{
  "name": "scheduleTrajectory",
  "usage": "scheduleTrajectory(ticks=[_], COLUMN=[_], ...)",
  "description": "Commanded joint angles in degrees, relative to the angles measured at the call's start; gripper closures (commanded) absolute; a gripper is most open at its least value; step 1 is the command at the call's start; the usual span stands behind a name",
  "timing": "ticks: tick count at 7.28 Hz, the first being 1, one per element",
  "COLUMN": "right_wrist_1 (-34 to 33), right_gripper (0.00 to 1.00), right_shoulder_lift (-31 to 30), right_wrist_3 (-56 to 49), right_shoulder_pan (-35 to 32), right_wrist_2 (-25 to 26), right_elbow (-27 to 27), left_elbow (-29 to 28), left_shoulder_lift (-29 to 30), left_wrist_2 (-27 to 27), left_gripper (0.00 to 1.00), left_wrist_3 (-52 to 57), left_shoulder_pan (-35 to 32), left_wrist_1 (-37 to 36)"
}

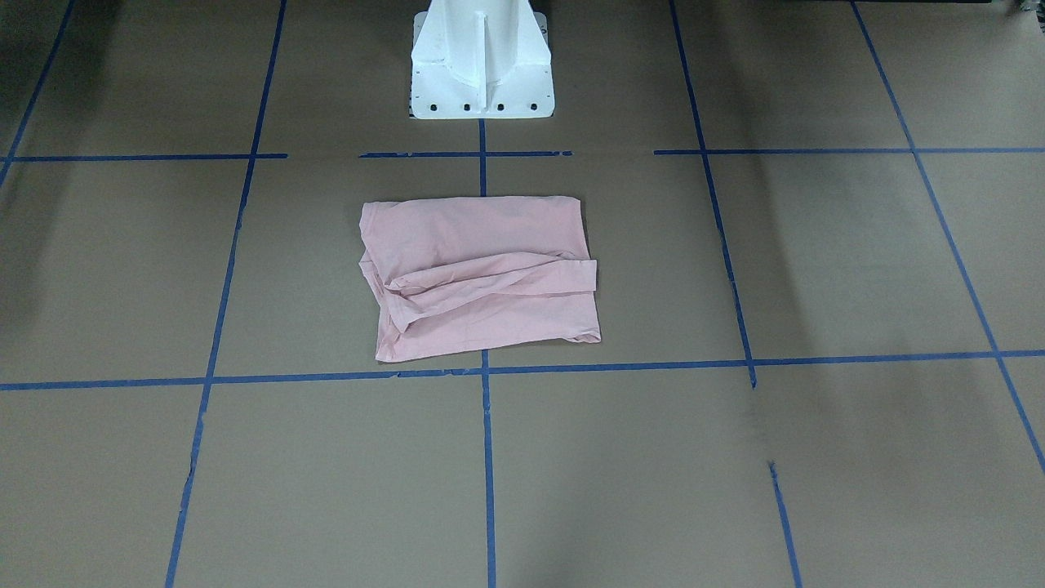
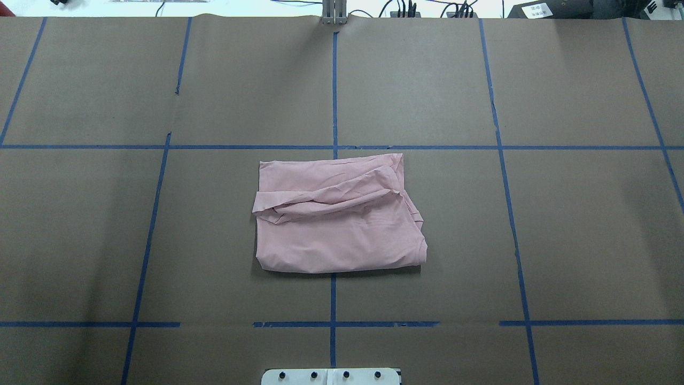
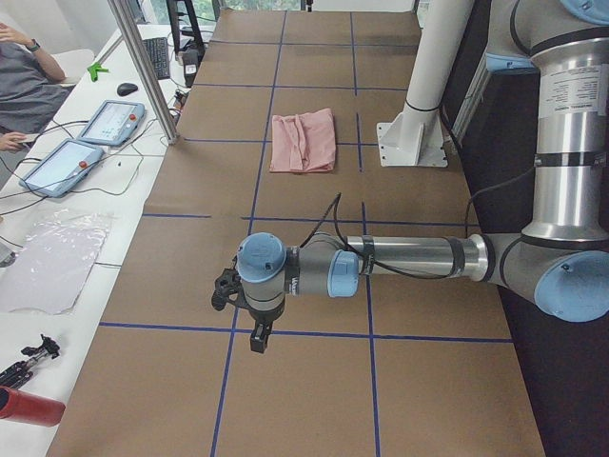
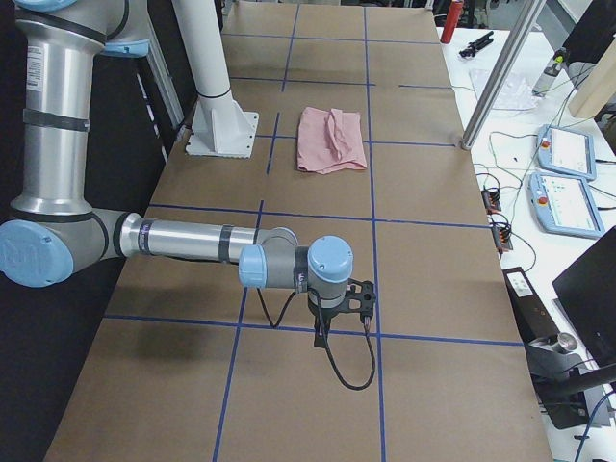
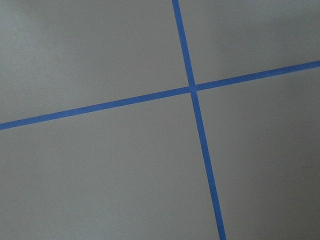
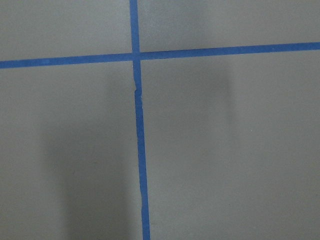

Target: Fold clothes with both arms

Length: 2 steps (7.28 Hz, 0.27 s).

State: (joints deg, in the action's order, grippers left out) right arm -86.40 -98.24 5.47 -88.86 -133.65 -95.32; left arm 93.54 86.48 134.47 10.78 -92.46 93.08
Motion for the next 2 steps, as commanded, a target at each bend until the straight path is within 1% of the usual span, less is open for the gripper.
scheduleTrajectory(ticks=[1,2], right_wrist_1=[0.0,0.0], right_gripper=[0.0,0.0], right_shoulder_lift=[-0.02,-0.02], right_wrist_3=[0.07,0.07], right_shoulder_pan=[0.0,0.0], right_wrist_2=[-0.04,0.05], right_elbow=[0.57,0.57], left_elbow=[-0.11,-0.29], left_shoulder_lift=[0.0,0.0], left_wrist_2=[0.0,0.0], left_gripper=[0.0,0.0], left_wrist_3=[0.04,-0.05], left_shoulder_pan=[0.0,0.0], left_wrist_1=[0.0,-0.09])
